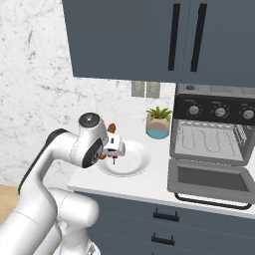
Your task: Pick up the kebab skewer and baguette bread, and place them inside the toaster oven. Close the toaster oven door and start by setting the timer.
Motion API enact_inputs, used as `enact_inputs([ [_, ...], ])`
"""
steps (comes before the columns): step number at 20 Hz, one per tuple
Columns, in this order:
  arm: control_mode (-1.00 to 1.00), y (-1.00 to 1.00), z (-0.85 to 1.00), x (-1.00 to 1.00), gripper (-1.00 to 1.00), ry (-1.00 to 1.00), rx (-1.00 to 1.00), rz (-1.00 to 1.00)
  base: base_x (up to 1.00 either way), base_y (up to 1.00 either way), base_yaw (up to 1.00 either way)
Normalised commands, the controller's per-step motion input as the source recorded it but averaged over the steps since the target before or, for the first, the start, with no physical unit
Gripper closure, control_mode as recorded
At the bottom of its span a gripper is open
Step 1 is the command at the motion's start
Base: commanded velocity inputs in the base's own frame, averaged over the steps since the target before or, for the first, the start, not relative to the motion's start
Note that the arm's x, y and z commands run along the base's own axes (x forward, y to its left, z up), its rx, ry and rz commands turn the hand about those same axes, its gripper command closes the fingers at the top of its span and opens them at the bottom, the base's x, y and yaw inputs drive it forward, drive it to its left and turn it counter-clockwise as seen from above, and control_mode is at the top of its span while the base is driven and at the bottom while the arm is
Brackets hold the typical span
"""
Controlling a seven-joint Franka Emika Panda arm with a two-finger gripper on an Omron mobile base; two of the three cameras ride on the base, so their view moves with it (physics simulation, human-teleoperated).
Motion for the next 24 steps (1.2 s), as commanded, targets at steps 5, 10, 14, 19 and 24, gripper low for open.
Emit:
enact_inputs([
  [5,-1.0,0.43,0.3,-0.08,1.0,0.03,0.0,0.0,0.0,0.0,0.0],
  [10,-1.0,0.12,0.21,-0.01,1.0,0.02,0.0,0.0,0.0,0.0,0.0],
  [14,-1.0,0.0,0.14,-0.03,1.0,0.0,0.0,0.0,0.0,0.0,0.0],
  [19,1.0,0.0,0.03,0.0,1.0,0.0,0.0,0.0,-0.09,-0.01,0.0],
  [24,1.0,0.0,0.0,0.0,1.0,0.0,0.0,0.0,-0.52,-0.49,0.0],
])
